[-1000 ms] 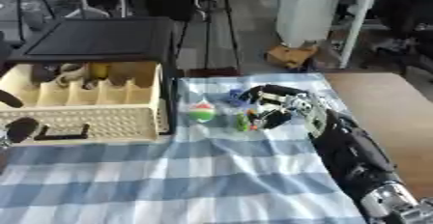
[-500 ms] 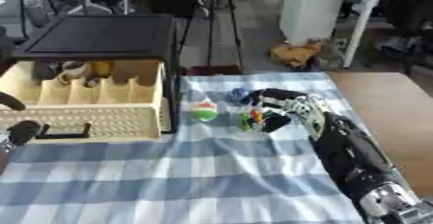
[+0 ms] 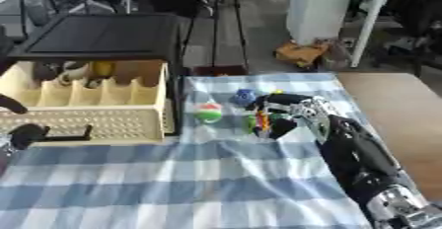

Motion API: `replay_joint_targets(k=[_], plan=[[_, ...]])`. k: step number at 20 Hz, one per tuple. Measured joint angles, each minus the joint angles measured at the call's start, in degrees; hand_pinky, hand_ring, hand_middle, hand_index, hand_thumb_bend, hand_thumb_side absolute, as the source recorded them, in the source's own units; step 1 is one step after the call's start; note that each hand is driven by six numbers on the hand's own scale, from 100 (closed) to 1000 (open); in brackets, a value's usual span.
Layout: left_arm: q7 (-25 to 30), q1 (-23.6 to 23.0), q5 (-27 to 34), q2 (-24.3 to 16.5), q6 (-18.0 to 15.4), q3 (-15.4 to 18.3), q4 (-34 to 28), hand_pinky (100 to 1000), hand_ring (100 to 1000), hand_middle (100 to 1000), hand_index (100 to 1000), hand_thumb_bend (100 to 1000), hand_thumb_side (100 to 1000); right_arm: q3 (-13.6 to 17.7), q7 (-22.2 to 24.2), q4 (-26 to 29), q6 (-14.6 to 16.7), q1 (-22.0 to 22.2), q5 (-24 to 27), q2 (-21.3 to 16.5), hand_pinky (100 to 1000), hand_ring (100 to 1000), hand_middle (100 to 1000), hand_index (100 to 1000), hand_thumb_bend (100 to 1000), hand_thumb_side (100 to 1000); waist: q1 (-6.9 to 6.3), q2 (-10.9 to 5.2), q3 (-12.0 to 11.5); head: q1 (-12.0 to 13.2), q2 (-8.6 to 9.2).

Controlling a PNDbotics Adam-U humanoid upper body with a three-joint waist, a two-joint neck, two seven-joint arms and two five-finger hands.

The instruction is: Pick up objects from table and place into drawer.

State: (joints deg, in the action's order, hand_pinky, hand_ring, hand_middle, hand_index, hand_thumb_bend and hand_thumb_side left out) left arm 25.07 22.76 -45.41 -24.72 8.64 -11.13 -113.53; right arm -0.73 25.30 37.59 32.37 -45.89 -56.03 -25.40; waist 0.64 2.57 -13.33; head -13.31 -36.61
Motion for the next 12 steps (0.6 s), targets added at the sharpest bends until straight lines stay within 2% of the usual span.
replay_joint_targets(k=[7, 12], plan=[[0.04, 0.20, 0.00, 0.02, -0.07, -0.02, 0.00, 100, 100, 100, 681, 603, 1000, 0.04, -1.12, -0.98, 0.19, -0.48, -2.87, -0.03, 815, 888, 903, 944, 233, 319, -0.01, 0.50, -0.59, -0.16, 0.28], [0.02, 0.45, 0.00, 0.03, -0.09, -0.03, 0.00, 100, 100, 100, 681, 599, 1000, 0.06, -2.83, -1.76, 0.03, -0.49, -5.26, -0.04, 779, 831, 873, 934, 223, 274, -0.01, 1.10, -0.83, -0.20, 0.51]])
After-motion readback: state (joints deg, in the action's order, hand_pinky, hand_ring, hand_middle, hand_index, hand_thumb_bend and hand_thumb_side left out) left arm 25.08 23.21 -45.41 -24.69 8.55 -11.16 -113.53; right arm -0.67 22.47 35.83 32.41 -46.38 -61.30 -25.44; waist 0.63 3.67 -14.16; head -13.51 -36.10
